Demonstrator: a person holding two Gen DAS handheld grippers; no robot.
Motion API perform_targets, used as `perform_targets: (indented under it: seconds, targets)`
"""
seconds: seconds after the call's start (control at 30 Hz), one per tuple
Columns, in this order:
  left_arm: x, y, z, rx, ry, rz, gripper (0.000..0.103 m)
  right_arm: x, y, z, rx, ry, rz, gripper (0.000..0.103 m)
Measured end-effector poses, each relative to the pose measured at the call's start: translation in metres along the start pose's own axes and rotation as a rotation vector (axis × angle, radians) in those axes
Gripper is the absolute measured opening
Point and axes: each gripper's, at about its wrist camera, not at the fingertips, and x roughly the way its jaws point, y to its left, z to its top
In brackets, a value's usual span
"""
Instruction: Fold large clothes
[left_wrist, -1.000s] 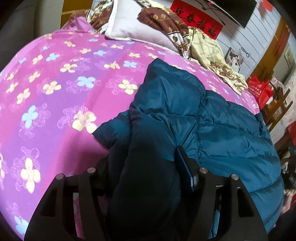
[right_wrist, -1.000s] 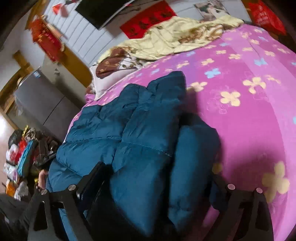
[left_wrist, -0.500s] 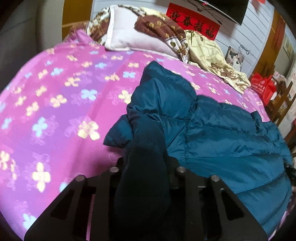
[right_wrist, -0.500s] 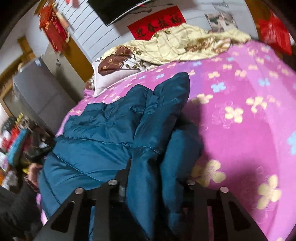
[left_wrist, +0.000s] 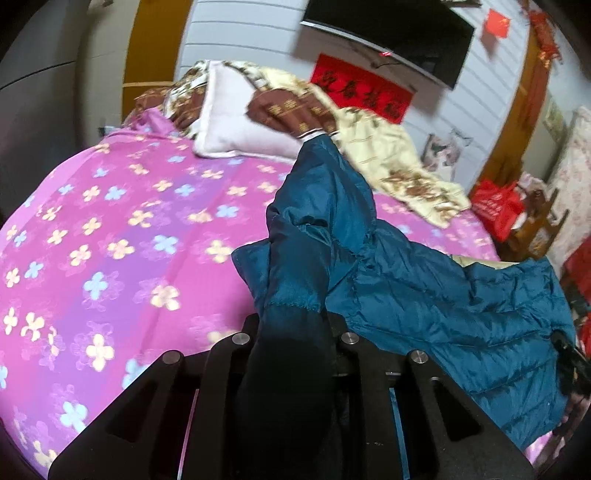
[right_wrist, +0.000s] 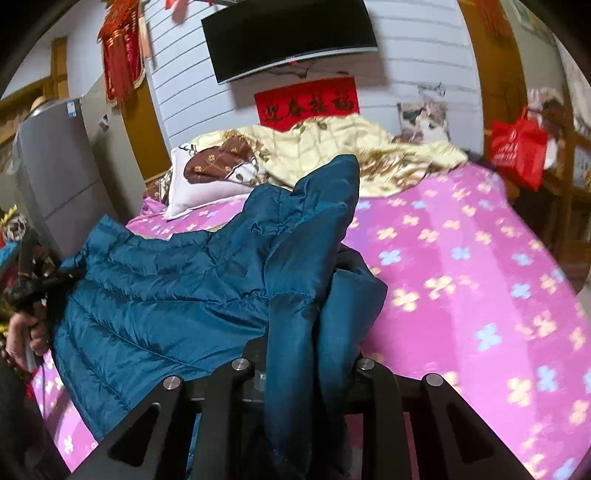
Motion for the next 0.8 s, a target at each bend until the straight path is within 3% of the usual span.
perform_targets:
  seconds: [0.23,0.43,0.53,0.6,0.7,0.77,0.8]
  targets:
    - [0.001,-0.049,-0.001,0.034,0.016,-0.085,0.015,-0.039,-0.041,0.024,-0.012,0.010,-0.045,0.020]
    - [0.051,-0.062,-0.018,0.085,0.096,-0.025,0.015,0.003,-0.084,-0.003,0.051,0.071,-0.002,0.020]
    - [0.078,-0.060,-0.032,0.122,0.148,0.042,0.024,0.031,-0.102,-0.025,0.120,0.134,0.007,0.025]
    - [0.075,-0.059,-0.030,0.124,0.145,0.033,0.027,0.033,-0.114,-0.028,0.184,0.163,0.031,0.031]
    - [0.063,-0.055,-0.023,0.114,0.136,0.001,0.040,0.012,-0.137,-0.026,0.340,0.156,0.097,0.048]
    - [0.050,-0.051,-0.019,0.097,0.104,-0.004,0.055,-0.011,-0.146,-0.024,0.409,0.113,0.108,0.050]
    - [0.035,-0.048,-0.016,0.089,0.070,-0.002,0.056,-0.026,-0.147,-0.022,0.422,0.088,0.088,0.050]
